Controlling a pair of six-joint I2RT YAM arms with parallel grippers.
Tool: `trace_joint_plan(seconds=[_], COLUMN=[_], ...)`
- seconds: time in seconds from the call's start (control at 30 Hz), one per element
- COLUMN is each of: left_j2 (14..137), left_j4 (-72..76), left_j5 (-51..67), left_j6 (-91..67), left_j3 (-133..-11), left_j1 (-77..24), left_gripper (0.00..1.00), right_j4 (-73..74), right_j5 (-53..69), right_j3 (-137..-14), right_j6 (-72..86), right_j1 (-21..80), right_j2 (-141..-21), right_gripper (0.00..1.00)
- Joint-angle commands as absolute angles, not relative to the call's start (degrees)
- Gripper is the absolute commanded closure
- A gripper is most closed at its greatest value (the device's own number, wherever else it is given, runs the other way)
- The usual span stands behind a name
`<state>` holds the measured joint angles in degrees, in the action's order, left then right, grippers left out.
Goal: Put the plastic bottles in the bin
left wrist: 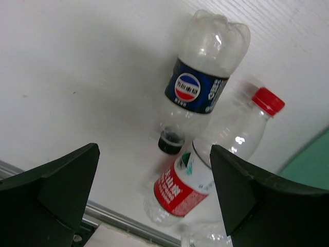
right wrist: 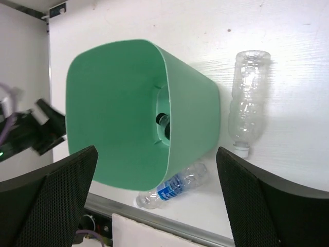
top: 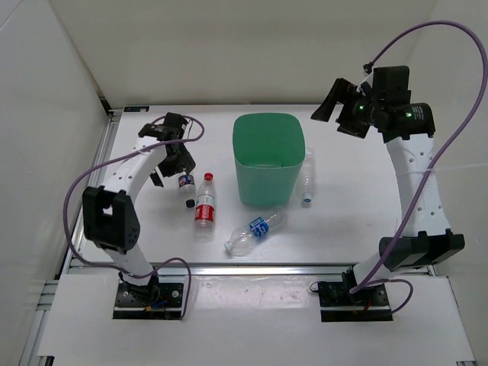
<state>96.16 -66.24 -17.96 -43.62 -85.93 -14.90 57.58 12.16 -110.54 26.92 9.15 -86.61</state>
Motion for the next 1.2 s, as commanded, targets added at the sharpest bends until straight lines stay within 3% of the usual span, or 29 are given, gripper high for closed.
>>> trace_joint_plan(seconds=[0.0,0.43,0.5,0.53,0.67,0.83,0.93,1.17], left_j2=[100.2,110.7,111.9,111.9,108.6,96.5,91.7,99.8], left_j4=[-60.2,-44.9,-44.9,-44.9,-44.9,-50.3,-51.3,-48.6], left_j5=[-18.3,-11.6,-10.4,-10.4,-9.8,-9.0,-8.0,4.4], left_j6=[-40.5,-35.7,-35.2,-35.2,-38.9,-46.9,-46.3,-38.7], left_j3=[-85.2,-80.7,-82.3,-82.9,-83.4,-85.2,-96.5,-119.3], left_j1=[-14.3,-12.6,-12.0,-11.5,-10.3,-9.8,-11.5,-23.3], left_gripper=[0.00,0.00,0.08,0.25,0.50,0.52,0.50,0.46], right_j4=[59.6,66.2,66.9,66.9,67.4,67.4,65.9,61.5], right_j5=[17.4,26.5,27.2,27.2,27.2,26.7,25.7,25.1], right_j3=[-113.5,-120.8,-121.5,-121.5,-120.4,-119.8,-115.8,-105.1], right_j6=[26.3,23.5,22.9,22.9,22.9,22.9,22.9,23.9], right_j1=[8.3,1.6,1.6,1.6,1.6,1.6,1.6,1.1], right_j2=[-87.0,-88.1,-88.6,-88.6,-88.1,-87.5,-86.2,-82.5], right_gripper=[0.00,0.00,0.00,0.00,0.00,0.00,0.00,0.00])
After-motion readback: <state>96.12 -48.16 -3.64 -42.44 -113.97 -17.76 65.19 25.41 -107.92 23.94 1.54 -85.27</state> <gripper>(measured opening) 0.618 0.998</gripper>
